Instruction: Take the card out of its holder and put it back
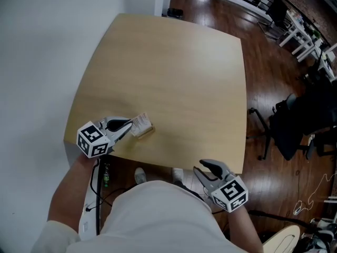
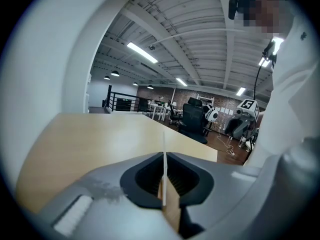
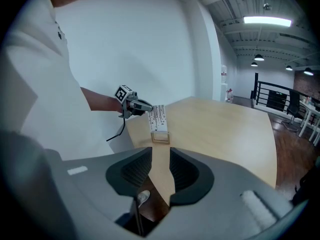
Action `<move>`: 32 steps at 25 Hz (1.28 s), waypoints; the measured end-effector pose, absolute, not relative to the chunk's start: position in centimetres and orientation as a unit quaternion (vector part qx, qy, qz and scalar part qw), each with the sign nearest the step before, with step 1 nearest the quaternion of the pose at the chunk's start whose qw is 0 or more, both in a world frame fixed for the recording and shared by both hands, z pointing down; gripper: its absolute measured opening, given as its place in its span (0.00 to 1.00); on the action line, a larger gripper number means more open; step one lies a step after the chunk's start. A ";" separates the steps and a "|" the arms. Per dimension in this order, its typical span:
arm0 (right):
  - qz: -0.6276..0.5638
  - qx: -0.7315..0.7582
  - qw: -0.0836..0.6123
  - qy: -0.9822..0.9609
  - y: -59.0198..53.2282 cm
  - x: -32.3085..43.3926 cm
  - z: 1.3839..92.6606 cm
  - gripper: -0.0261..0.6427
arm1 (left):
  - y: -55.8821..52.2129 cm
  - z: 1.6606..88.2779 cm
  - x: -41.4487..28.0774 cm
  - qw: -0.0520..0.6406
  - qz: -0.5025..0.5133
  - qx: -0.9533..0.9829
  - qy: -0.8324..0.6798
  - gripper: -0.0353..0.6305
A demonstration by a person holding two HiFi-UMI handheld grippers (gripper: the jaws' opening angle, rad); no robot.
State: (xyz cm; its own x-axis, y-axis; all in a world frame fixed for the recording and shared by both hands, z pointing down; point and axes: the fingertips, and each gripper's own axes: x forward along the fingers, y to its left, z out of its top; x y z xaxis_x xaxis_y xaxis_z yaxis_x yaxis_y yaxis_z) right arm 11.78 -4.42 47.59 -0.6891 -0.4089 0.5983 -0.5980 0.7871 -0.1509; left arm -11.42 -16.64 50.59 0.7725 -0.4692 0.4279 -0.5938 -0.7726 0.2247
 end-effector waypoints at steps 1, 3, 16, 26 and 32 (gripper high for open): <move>0.171 0.280 0.279 -0.903 -4.3 11.7 47.6 0.22 | -16.8 50.6 -11.5 0.176 0.177 0.925 -0.287 0.08; 0.172 0.283 0.278 -0.902 -4.3 11.5 47.6 0.22 | -17.2 50.7 -11.5 0.177 0.180 0.925 -0.284 0.08; 0.176 0.285 0.272 -0.902 -4.9 11.6 47.6 0.22 | -17.4 51.5 -11.0 0.183 0.191 0.924 -0.276 0.08; 0.178 0.283 0.278 -0.901 -5.6 11.3 47.8 0.22 | -17.5 53.9 -10.7 0.186 0.210 0.921 -0.270 0.08; 0.180 0.284 0.279 -0.899 -5.8 11.4 47.8 0.22 | -17.4 55.1 -10.6 0.186 0.214 0.923 -0.262 0.08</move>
